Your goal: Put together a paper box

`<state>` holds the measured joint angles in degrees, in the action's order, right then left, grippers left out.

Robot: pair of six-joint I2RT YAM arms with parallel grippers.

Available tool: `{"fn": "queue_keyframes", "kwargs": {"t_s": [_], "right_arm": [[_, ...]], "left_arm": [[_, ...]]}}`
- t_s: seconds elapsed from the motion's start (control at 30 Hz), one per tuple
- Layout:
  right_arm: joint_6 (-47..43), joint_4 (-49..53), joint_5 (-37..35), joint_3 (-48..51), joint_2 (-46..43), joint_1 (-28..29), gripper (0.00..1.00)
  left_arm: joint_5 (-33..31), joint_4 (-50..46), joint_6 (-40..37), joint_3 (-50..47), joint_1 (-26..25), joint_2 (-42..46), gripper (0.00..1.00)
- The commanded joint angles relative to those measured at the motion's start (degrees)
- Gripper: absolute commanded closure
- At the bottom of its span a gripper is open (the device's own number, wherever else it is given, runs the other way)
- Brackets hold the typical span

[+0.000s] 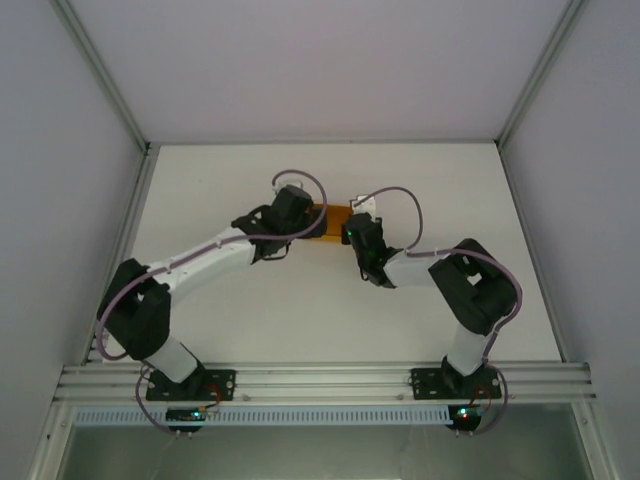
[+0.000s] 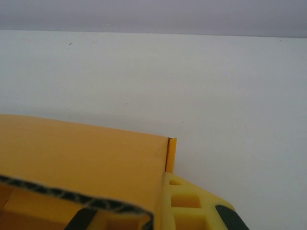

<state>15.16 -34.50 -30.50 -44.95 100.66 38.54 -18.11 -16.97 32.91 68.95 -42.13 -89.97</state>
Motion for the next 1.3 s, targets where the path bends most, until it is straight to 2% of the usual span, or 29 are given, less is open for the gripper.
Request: {"fn": "queue_keyframes", "kwargs": {"t_s": [0.0, 0.13, 0.23, 0.37, 0.5, 0.57, 0.73, 0.97, 1.27], "right_arm": [[-0.5, 10.0, 2.3, 1.3, 3.0, 0.5, 1.0], [-0.6, 10.1, 1.9, 1.3, 3.1, 0.5, 1.0], [-0.6, 10.3, 1.5, 1.2, 3.1, 0.5, 1.0], [-0.8, 10.3, 1.5, 1.0, 3.4, 0.6, 1.0], [-1.2, 10.5, 0.7, 0.5, 4.0, 0.7, 1.0], [-1.2, 10.8, 0.0, 0.4, 4.1, 0.7, 1.0], [-0.9, 12.5, -1.5, 0.7, 3.9, 2.0, 1.0], [0.3, 12.5, 0.1, 2.9, 2.1, 2.3, 0.94], [-0.8, 17.8, 2.3, 4.7, -6.1, 3.5, 0.67]], "left_arm": [[3.8, -6.6, -3.2, 6.4, 5.0, 1.0, 0.0], [13.9, -7.3, -2.2, 13.3, 12.8, -5.3, 0.0], [23.6, -7.1, -2.5, 18.5, 16.4, -12.0, 0.01], [33.4, -7.9, -2.8, 24.3, 17.7, -20.4, 0.0], [39.5, -7.6, -1.7, 26.6, 18.0, -25.4, 0.01], [42.2, -6.9, -1.3, 26.2, 18.0, -26.7, 0.09], [42.5, -4.2, 0.0, 22.1, 18.0, -27.3, 0.14], [42.2, -1.5, 0.5, 16.2, 18.0, -27.8, 0.28], [40.7, 1.2, 1.6, 12.2, 18.0, -29.1, 0.38]]}}
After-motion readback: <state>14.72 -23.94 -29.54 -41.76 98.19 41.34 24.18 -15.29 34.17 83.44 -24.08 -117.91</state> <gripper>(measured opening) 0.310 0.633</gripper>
